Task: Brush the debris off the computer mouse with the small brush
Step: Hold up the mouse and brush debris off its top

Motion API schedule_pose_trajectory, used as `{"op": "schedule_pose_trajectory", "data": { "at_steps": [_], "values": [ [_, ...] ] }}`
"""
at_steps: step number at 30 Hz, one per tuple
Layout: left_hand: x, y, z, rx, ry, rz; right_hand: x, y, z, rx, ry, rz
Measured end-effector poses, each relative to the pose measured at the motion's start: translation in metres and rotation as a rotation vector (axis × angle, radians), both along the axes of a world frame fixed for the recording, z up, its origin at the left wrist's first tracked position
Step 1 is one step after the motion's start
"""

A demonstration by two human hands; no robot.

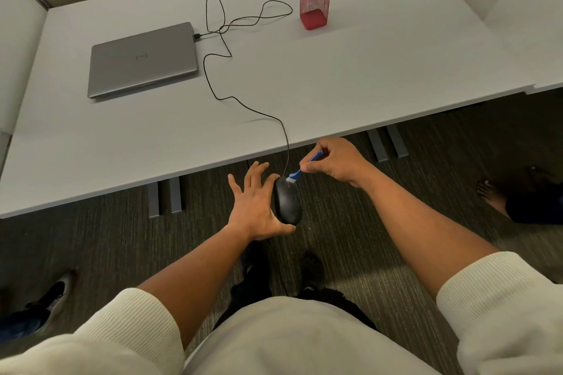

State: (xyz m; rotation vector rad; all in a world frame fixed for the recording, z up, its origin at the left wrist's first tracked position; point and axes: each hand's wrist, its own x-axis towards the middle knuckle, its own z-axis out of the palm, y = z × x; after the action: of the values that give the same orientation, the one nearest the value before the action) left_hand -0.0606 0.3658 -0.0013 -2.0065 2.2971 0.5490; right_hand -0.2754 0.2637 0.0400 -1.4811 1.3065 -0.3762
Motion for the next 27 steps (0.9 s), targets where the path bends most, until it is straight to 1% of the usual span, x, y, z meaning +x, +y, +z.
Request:
{"op": "schedule_pose_trajectory", "data": {
  "at_steps": [2,4,6,8,10,13,15,17,20,22,24,27],
  "values": [
    [-0.001,0.000,0.001,0.000,0.000,-0.004,0.001,0.002,0.003,0.059,-0.060,0.079],
    [-0.001,-0.001,0.001,0.002,-0.001,-0.005,0.002,0.004,0.003,0.101,-0.079,0.129],
    [-0.001,-0.001,0.002,0.008,-0.010,-0.007,0.006,0.006,0.002,0.074,-0.047,0.120],
    [0.000,-0.001,0.002,0.014,-0.019,-0.008,0.008,0.006,0.000,0.000,-0.002,0.046],
    [0.000,0.000,0.003,0.020,-0.028,-0.008,0.010,0.005,0.001,-0.022,-0.009,-0.007],
    [-0.002,0.000,0.005,0.029,-0.041,-0.012,0.013,0.005,0.004,0.037,-0.080,0.054],
    [-0.004,0.000,0.006,0.032,-0.043,-0.010,0.017,0.008,0.005,0.046,-0.074,0.097],
    [-0.005,0.000,0.008,0.035,-0.053,-0.011,0.022,0.010,0.002,0.024,-0.051,0.064],
    [-0.005,0.001,0.008,0.027,-0.051,-0.011,0.023,0.009,-0.002,-0.017,0.009,-0.074],
    [-0.004,0.002,0.008,0.021,-0.041,-0.006,0.020,0.006,-0.002,-0.030,0.037,-0.108],
    [-0.003,0.002,0.006,0.018,-0.041,-0.003,0.015,0.004,0.000,0.010,0.008,-0.060],
    [-0.003,0.002,0.004,0.018,-0.049,-0.006,0.008,0.003,0.005,0.131,-0.084,0.089]
  ]
}}
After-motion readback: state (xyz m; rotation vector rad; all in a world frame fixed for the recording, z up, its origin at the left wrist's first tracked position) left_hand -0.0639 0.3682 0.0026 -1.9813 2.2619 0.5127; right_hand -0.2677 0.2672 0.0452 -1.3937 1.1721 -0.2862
